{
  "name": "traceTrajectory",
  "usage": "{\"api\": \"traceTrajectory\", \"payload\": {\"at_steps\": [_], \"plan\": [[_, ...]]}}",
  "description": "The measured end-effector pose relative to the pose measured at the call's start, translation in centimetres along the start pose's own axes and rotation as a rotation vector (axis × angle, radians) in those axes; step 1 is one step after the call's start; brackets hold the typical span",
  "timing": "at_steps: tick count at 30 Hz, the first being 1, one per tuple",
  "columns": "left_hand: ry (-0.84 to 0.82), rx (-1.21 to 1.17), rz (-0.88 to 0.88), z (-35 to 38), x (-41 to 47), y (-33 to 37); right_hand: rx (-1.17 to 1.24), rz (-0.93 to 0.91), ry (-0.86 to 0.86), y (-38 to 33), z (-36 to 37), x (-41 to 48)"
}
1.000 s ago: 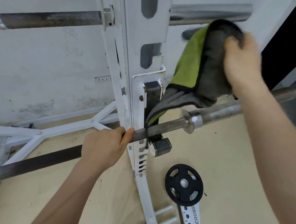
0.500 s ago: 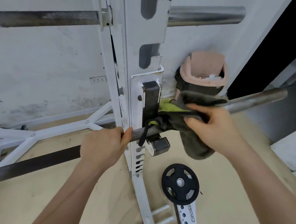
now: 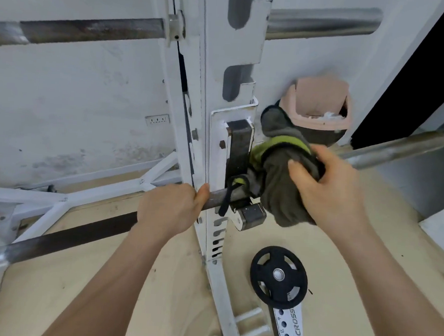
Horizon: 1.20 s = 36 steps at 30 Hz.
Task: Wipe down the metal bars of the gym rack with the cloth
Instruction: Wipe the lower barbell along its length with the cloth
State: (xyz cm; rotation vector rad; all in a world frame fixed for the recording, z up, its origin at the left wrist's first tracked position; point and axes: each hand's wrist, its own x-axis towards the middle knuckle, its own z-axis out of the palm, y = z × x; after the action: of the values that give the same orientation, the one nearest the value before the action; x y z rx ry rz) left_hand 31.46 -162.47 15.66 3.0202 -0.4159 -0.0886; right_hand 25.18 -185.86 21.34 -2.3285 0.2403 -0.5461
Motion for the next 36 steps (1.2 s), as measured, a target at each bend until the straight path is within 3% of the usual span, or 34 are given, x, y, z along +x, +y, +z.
{"api": "traceTrajectory", "payload": {"at_steps": [1, 3, 6, 8, 10, 13, 15, 18, 20, 23, 25, 27, 30, 32, 36], "plan": [[-0.061, -0.024, 0.019, -0.1, 0.2, -0.1, -0.012, -0.028, 0.020, -0.8, 0.5, 0.6], [-0.131, -0.054, 0.045, -0.4, 0.1, -0.3, -0.215, -0.061, -0.131, -1.9, 2.7, 0.7], [-0.037, -0.040, 0.040, -0.3, -0.8, -0.4, -0.584, -0.235, -0.127, -2.6, 5.8, -1.2], [0.017, -0.126, 0.051, -0.1, -1.5, -0.2, -0.634, -0.335, -0.171, -3.9, 5.7, -2.1], [0.011, -0.571, 0.039, -1.0, -2.0, -0.4, -0.524, -0.394, -0.311, -5.3, 5.5, -2.7], [-0.053, -1.477, -0.055, -3.9, -3.6, -0.5, -0.019, -0.343, -0.384, -8.4, 6.3, -4.9], [-0.007, -1.596, -0.009, -5.4, -4.9, -0.7, 0.179, -0.292, -0.473, -9.6, 7.1, -5.5], [0.266, -1.322, -0.100, -5.4, -5.5, -1.3, 0.339, -0.242, -0.775, -10.2, 7.0, -5.9], [0.476, -0.973, -0.162, -4.2, -5.1, -2.1, 0.413, -0.226, -0.784, -9.2, 6.0, -5.5], [0.649, -0.399, -0.184, -2.5, -4.5, -3.5, 0.335, -0.078, -0.412, -5.3, 3.9, -3.1], [0.691, -0.231, -0.088, -2.6, -4.9, -2.8, 0.005, -0.083, -0.194, -1.7, 2.5, -0.8], [0.614, -0.162, 0.086, -2.9, -5.3, -0.4, -0.370, -0.157, -0.298, 1.0, 2.4, 1.0], [0.181, 0.160, 0.159, -1.4, -4.3, 3.0, -0.738, -0.370, -0.468, 2.4, 4.1, 1.2], [0.017, 0.286, 0.131, -0.6, -2.0, 3.7, -0.785, -0.436, -0.461, 2.1, 5.0, 1.3], [-0.055, 0.237, 0.181, -1.0, 1.1, 3.2, -0.870, -0.507, -0.454, 2.5, 6.2, 2.8]]}}
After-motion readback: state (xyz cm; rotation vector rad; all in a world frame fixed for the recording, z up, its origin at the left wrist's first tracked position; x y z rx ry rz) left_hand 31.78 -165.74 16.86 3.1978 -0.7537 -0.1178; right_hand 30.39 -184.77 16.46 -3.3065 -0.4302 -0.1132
